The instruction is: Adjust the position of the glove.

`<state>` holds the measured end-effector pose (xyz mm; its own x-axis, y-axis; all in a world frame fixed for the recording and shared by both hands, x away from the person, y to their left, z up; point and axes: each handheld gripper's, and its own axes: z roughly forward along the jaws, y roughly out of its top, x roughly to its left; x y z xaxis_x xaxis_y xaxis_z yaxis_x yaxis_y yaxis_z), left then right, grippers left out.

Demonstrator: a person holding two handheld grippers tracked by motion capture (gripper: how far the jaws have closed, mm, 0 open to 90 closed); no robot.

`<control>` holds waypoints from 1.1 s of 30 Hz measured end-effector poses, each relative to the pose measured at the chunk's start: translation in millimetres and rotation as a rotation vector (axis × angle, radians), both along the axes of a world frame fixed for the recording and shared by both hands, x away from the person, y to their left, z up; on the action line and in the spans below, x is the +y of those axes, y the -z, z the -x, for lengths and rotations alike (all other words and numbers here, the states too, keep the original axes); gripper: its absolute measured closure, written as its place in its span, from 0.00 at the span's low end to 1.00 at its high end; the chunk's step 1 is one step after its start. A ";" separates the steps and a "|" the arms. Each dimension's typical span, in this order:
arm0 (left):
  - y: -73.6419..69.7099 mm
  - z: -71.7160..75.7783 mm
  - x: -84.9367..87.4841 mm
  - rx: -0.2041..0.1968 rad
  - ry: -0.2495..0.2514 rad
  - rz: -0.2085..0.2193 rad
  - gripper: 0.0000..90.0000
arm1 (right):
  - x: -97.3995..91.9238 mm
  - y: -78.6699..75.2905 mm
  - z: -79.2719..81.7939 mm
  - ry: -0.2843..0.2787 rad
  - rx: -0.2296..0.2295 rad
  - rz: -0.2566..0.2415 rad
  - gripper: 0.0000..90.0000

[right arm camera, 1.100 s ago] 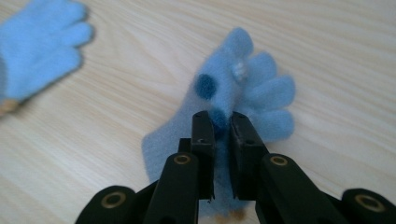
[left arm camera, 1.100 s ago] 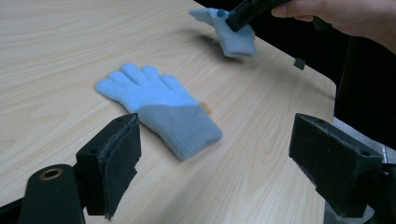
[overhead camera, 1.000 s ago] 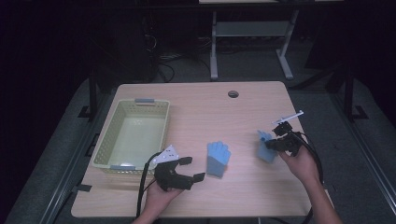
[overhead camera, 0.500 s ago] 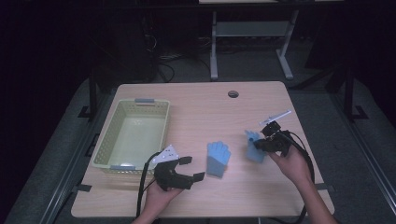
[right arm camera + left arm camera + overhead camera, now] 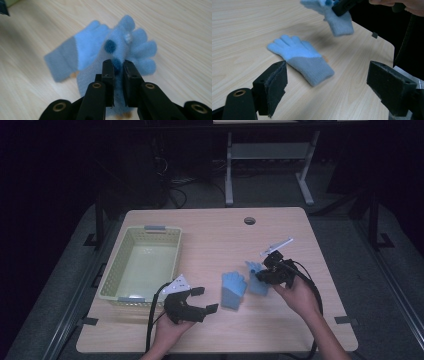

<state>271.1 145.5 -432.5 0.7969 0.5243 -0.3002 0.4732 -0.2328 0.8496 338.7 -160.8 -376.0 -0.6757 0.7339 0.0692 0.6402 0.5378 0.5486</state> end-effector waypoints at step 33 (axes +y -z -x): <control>-2.8 -2.2 10.1 -0.009 -0.028 0.005 0.18 | 66.7 32.0 -0.7 -0.057 0.081 -0.041 0.88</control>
